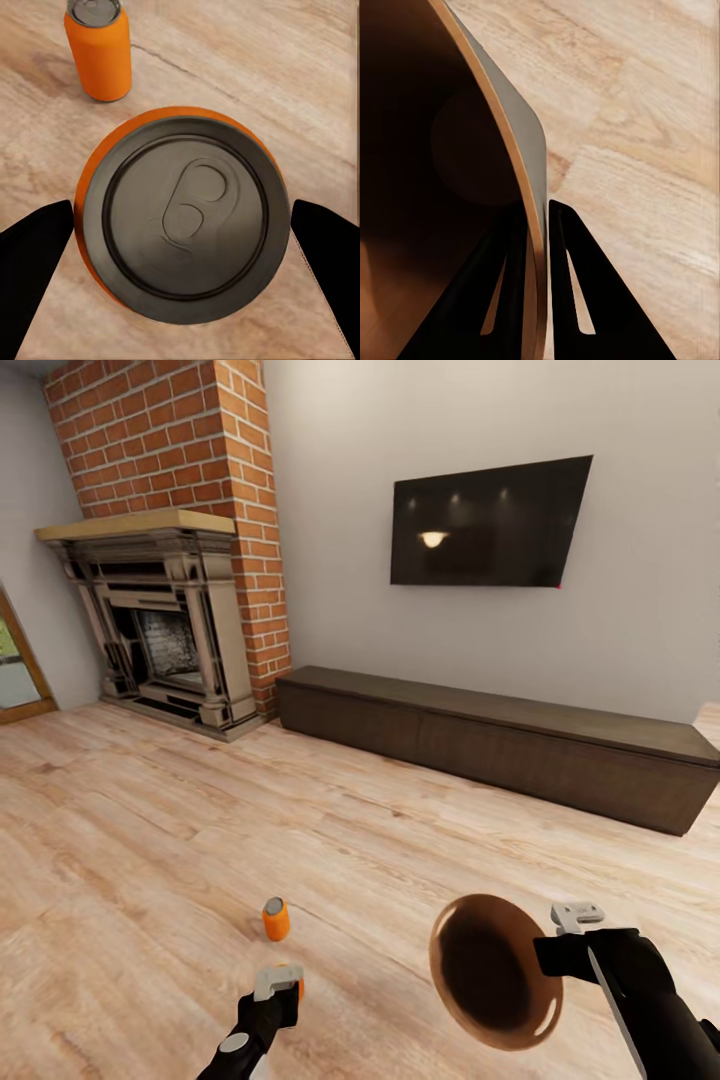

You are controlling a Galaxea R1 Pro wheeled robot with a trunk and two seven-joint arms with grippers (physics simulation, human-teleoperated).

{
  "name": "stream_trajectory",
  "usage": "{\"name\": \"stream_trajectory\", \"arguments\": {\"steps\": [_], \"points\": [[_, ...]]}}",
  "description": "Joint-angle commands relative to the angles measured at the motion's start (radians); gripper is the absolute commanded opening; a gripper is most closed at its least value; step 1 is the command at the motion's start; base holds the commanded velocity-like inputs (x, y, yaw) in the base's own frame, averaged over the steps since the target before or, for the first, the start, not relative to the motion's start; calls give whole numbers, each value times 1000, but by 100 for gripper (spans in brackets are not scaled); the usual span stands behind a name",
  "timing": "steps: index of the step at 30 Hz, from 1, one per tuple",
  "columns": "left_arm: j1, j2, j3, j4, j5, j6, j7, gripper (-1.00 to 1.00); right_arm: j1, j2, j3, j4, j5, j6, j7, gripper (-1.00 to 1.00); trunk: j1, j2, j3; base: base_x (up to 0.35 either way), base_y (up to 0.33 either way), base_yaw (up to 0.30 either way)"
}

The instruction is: Put the three can of soda from the living room inside the tash can in the kitchen.

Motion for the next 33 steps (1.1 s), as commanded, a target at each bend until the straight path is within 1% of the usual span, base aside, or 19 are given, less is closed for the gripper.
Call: {"name": "stream_trajectory", "arguments": {"steps": [1, 6, 8, 11, 14, 16, 19, 21, 22, 24, 25, 26, 28, 30, 33], "points": [[1, 0, -1, -6, 0, 3, 2, -100, 0, 0, 0, 1, -12, 1, 6, -100, 0, 0, 4, 0, 0, 0], [26, 1, -20, -100, 0, 52, 2, -100, -1, -1, -1, 24, -12, 1, 6, -100, -3, 1, 23, 0, 0, 0], [44, 1, -35, -164, 0, 87, 2, -100, -2, -2, -1, 30, -12, 1, 6, -100, -4, 2, 31, 0, 0, 0], [53, 1, -46, -209, 0, 114, 2, -100, -2, -1, 0, 32, -12, 1, 6, -100, -5, 3, 43, 0, 0, 0], [57, 1, -57, -236, 0, 138, 2, -100, -2, -2, -1, 33, -12, 1, 6, -100, -6, 3, 54, 0, 0, 0], [59, 0, -69, -265, 1, 167, 2, -100, -2, -3, -1, 39, -12, 1, 6, -100, -7, 4, 62, 0, 0, 0], [59, 0, -76, -294, 2, 197, 2, -100, -4, -4, -1, 57, -12, 1, 5, -100, -9, 4, 74, 0, 0, 0], [59, 0, -86, -341, 3, 235, 2, -100, -9, -6, -2, 113, -11, 1, 5, -100, -9, 5, 81, 0, 0, 0], [59, -1, -91, -354, 3, 248, 2, -100, -11, -6, -2, 127, -11, 1, 5, -100, -10, 5, 85, 0, 0, 0], [60, -3, -123, -429, 6, 316, 3, -100, -14, -6, -2, 158, -10, 1, 5, -100, -18, 19, 92, 0, 0, 0], [60, -3, -131, -448, 6, 332, 3, -100, -14, -6, -2, 163, -10, 1, 5, -100, -21, 26, 95, 0, 0, 0], [60, -4, -147, -486, 6, 363, 5, -100, -15, -6, -2, 170, -10, 1, 4, -100, -25, 33, 98, 0, 0, 0], [60, -5, -160, -522, 7, 397, 10, -100, -15, -7, -2, 174, -9, 1, 4, -100, -33, 47, 104, 0, 0, 0], [59, -6, -179, -575, 9, 455, 17, -100, -16, -9, -2, 179, 0, 1, 3, -100, -41, 61, 110, 0, 0, 0], [58, -6, -187, -606, 12, 486, 20, -100, -17, -8, -4, 180, 17, 1, 4, -100, -52, 82, 120, 0, 0, 0]]}}
